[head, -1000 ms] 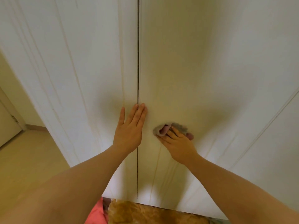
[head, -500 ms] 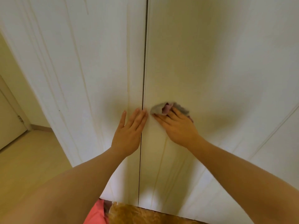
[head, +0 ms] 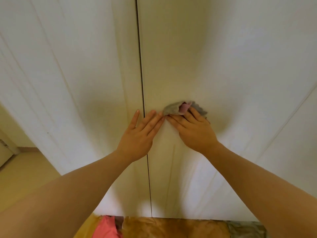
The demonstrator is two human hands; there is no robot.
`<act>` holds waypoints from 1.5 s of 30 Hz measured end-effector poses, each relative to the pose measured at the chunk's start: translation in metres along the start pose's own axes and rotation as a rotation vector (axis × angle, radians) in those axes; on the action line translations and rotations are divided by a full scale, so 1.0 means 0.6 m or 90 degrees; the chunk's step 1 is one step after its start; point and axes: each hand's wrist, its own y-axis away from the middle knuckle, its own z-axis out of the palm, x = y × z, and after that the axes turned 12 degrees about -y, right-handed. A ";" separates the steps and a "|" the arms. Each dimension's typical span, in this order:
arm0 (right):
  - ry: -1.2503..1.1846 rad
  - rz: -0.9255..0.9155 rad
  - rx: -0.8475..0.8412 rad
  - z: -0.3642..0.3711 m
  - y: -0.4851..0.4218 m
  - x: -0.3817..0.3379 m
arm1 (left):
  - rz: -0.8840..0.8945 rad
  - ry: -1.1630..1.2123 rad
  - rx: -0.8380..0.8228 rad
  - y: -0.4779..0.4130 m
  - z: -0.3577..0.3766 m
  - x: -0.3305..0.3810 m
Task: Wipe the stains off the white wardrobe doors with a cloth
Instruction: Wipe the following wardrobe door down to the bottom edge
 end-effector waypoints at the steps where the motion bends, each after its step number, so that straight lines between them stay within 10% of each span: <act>1: -0.009 0.012 0.011 0.001 0.005 -0.007 | -0.025 0.008 0.005 -0.001 -0.003 0.010; 37: -0.007 0.073 0.281 0.102 0.041 -0.041 | -0.289 -0.072 0.230 0.007 0.130 0.149; 45: 0.064 -0.053 0.190 0.049 0.060 0.042 | -0.326 -0.059 0.215 0.004 0.128 0.158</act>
